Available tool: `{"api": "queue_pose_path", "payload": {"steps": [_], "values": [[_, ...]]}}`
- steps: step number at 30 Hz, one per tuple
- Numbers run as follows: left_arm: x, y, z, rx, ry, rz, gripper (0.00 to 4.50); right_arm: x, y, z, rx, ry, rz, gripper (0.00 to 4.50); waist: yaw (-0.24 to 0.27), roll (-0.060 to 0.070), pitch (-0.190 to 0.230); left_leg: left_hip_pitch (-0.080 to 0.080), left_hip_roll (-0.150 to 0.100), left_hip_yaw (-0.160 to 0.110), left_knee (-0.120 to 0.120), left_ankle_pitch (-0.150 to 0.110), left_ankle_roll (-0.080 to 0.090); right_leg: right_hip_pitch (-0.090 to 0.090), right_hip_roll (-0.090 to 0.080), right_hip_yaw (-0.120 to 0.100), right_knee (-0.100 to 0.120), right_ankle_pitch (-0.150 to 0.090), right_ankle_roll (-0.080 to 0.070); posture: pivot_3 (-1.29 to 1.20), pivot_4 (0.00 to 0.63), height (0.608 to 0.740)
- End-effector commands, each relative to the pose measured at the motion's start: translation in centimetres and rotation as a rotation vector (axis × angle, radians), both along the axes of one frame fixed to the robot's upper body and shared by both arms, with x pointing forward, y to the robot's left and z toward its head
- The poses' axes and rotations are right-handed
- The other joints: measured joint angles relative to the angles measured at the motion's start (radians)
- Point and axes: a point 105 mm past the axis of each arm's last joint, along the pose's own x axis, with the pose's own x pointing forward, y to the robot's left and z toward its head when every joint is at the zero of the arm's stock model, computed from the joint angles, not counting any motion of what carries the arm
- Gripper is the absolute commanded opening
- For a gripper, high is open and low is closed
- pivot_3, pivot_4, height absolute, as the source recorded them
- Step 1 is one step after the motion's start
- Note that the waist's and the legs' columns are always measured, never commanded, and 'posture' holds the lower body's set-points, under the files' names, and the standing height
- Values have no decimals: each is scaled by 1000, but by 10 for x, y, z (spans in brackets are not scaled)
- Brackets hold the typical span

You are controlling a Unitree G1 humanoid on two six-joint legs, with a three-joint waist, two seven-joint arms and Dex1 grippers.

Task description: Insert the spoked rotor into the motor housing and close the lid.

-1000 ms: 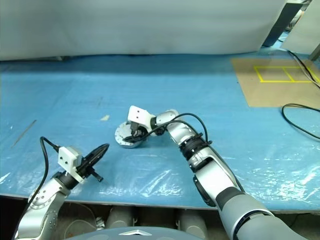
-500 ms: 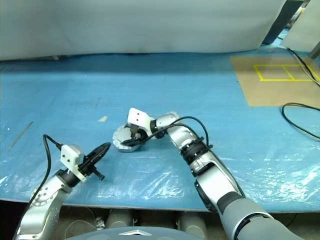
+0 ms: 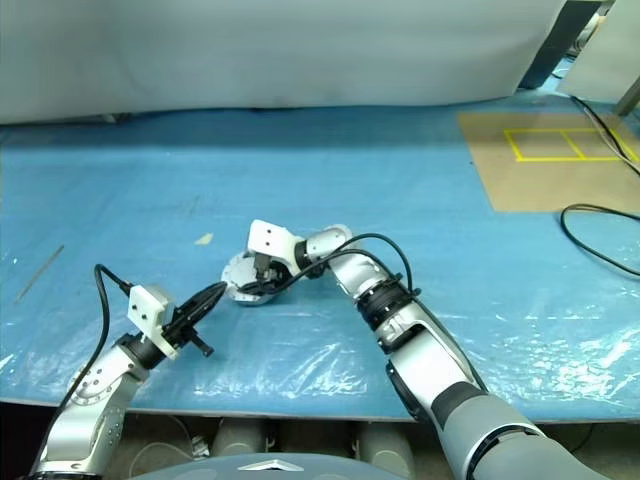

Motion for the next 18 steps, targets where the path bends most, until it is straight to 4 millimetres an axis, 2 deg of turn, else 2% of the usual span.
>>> {"api": "queue_pose_path", "payload": {"steps": [1,5,9,12,18], "values": [[-1,-3,7,12,-25,-13,0,12,-23,-36,-151,13,-109,2978,1,1,0,0,0,0,0,0,0,0,0,0,1,0,0,0,150,740],[-1,-4,8,10,-25,-13,0,14,-28,-39,-170,21,-109,2978,3,1,-1,1,0,0,0,0,0,1,-1,0,3,0,0,0,150,740],[-1,-4,8,9,-24,-12,0,8,-33,-43,-193,47,-59,2978,5,2,-1,2,0,0,0,0,0,1,-1,0,3,-3,6,0,150,740],[-1,-4,8,10,-23,-11,0,7,-36,-44,-204,58,-49,2978,7,3,-2,1,-1,0,0,0,0,1,-1,0,2,0,1,0,150,740],[-1,-6,9,14,-21,-17,0,11,-39,-40,-207,60,-46,2978,6,4,-2,-3,-1,0,0,0,0,0,-1,0,-3,0,0,0,150,740]]}}
